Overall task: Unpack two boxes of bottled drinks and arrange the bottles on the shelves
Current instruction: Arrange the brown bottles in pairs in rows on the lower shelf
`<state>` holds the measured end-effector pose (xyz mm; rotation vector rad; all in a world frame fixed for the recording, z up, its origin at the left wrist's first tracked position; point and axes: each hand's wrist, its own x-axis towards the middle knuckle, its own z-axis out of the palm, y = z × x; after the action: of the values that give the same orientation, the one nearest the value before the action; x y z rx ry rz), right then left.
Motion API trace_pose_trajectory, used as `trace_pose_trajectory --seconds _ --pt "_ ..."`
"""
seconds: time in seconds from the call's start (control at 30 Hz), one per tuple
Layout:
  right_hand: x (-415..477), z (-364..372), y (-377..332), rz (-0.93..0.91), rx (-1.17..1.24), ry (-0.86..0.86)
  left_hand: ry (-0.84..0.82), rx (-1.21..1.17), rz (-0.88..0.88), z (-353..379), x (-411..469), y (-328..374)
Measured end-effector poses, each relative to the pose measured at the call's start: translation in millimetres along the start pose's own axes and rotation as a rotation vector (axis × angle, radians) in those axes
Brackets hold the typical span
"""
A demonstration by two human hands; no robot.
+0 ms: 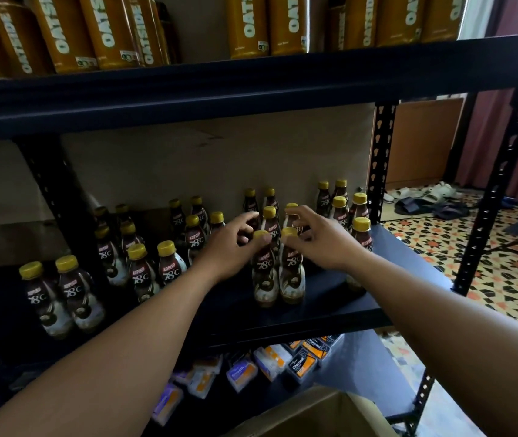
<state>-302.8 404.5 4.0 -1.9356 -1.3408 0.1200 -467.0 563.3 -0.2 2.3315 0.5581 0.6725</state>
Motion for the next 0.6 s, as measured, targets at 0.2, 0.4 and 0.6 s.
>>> trace_pose_trajectory --seconds 0.2,0.4,0.6 --pt "41.4 -37.3 -19.3 0.030 -0.160 0.019 0.006 0.052 0.069 -27.3 37.7 21.1" --pt "92.2 -65.5 -14.2 0.090 -0.438 -0.357 -0.467 0.343 -0.077 -53.5 89.9 48.5" --pt "125.9 -52.6 9.6 0.143 -0.447 -0.382 -0.480 0.441 -0.069 -42.1 128.3 35.4"
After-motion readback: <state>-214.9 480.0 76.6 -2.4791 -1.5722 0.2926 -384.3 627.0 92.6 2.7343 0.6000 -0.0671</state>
